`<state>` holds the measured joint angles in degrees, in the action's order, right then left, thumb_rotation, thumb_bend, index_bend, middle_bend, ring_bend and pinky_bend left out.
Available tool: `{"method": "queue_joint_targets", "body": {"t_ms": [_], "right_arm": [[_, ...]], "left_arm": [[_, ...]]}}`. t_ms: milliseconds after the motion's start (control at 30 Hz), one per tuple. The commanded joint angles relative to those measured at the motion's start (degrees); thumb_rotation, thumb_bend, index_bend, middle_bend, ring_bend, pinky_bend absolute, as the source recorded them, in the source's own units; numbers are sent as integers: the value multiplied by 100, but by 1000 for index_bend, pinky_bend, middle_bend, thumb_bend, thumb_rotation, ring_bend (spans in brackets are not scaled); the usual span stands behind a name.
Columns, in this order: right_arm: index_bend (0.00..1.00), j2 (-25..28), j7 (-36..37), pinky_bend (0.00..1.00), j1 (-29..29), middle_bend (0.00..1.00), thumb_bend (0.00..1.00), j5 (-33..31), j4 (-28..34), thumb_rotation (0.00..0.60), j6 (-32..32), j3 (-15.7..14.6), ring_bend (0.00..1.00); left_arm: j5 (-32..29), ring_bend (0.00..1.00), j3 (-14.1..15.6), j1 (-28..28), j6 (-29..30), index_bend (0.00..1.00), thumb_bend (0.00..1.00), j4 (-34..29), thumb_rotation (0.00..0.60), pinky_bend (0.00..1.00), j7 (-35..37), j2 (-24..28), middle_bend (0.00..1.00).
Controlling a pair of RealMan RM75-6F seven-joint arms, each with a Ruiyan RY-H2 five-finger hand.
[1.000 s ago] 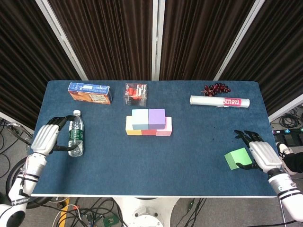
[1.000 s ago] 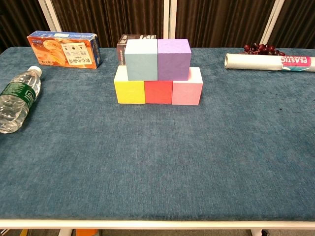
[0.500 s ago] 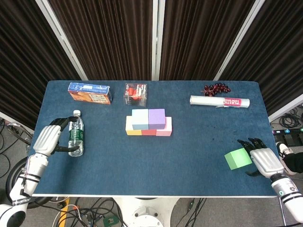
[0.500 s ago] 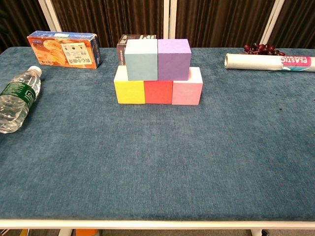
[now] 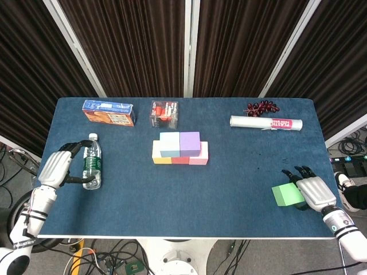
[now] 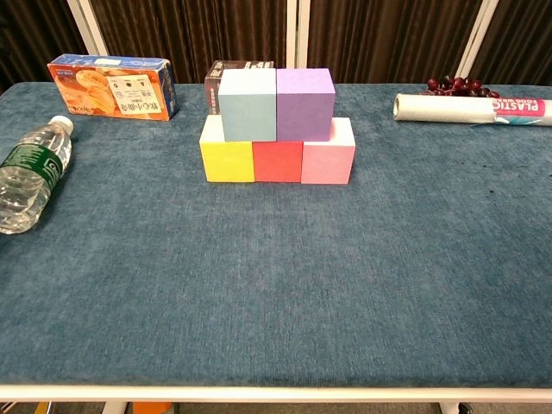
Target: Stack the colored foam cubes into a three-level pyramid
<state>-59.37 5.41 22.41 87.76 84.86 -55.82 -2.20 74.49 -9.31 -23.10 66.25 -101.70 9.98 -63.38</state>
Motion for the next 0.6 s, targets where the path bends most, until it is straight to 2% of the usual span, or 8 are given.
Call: {"method": "queue_joint_targets", "body": {"t_ms": [33, 167, 333, 467, 600], "right_arm": [[97, 316, 508, 0, 230, 375, 164, 132, 509, 600, -98, 219, 0], [102, 560, 864, 0, 685, 379, 159, -97, 1156, 600, 98, 697, 0], [115, 678, 619, 0, 1413, 386, 159, -807, 1808, 600, 722, 1351, 0], [115, 667, 161, 0, 2133, 385, 159, -1889, 2132, 600, 1348, 1861, 0], [115, 451, -424, 0, 2906, 381, 158, -3074, 2110, 600, 1822, 2073, 0]], "left_arm": [[-18, 185, -16, -7, -1, 174, 54, 8, 600, 159, 13, -2, 216], [-9, 185, -15, -4, 50, 174, 53, -17, 600, 159, -88, -21, 216], [-5, 185, -10, -48, 52, 174, 54, 32, 600, 159, -273, -93, 216], [18, 185, 15, -60, 105, 174, 53, 50, 600, 159, -496, -160, 216], [-8, 185, 10, -86, 74, 174, 53, 68, 600, 159, -534, -180, 216]]}}
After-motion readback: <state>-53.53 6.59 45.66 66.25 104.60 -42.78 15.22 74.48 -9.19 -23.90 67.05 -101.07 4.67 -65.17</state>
